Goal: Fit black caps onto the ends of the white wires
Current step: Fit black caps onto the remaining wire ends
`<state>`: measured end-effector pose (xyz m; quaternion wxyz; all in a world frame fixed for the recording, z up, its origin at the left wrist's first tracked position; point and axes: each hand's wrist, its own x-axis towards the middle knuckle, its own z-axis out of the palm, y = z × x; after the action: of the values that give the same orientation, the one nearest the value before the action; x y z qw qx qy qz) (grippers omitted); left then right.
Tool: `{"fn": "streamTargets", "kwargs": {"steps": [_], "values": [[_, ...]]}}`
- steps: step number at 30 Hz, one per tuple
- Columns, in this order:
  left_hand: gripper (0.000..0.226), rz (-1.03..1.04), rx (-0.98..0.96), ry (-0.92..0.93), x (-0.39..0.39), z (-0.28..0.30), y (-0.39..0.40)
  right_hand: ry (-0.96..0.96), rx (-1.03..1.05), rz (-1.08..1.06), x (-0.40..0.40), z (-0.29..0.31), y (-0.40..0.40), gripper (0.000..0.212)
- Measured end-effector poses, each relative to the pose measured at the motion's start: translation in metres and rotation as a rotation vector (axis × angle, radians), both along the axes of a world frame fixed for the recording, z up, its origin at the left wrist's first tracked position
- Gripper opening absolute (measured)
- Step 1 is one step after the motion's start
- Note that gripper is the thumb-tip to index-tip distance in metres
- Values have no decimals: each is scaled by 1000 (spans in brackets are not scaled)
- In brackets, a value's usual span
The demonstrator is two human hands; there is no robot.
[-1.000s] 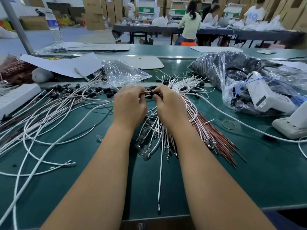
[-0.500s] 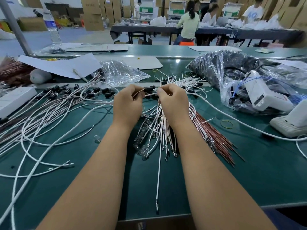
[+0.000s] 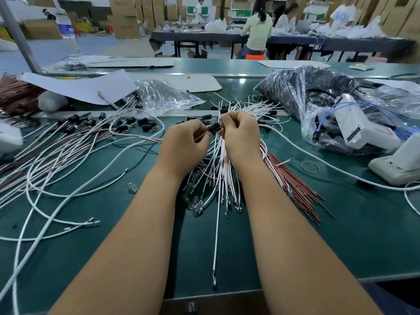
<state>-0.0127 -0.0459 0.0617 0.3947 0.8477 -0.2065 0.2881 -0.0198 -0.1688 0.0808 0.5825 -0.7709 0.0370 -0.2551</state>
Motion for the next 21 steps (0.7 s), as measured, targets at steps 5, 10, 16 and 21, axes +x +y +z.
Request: {"fn": "streamTargets", "kwargs": {"steps": [5, 10, 16, 21], "values": [[12, -69, -53, 78, 0, 1, -1, -10, 11, 17, -1, 2, 0, 17], [19, -81, -131, 139, 2, 0, -1, -24, -9, 36, -2, 2, 4, 18], [17, -140, -222, 146, 3, 0, -1, -78, 1, -22, -2, 1, 1, 10], [14, -128, -210, 97, 4, -2, 1, -18, 340, 131, -3, 5, 2, 27]]}}
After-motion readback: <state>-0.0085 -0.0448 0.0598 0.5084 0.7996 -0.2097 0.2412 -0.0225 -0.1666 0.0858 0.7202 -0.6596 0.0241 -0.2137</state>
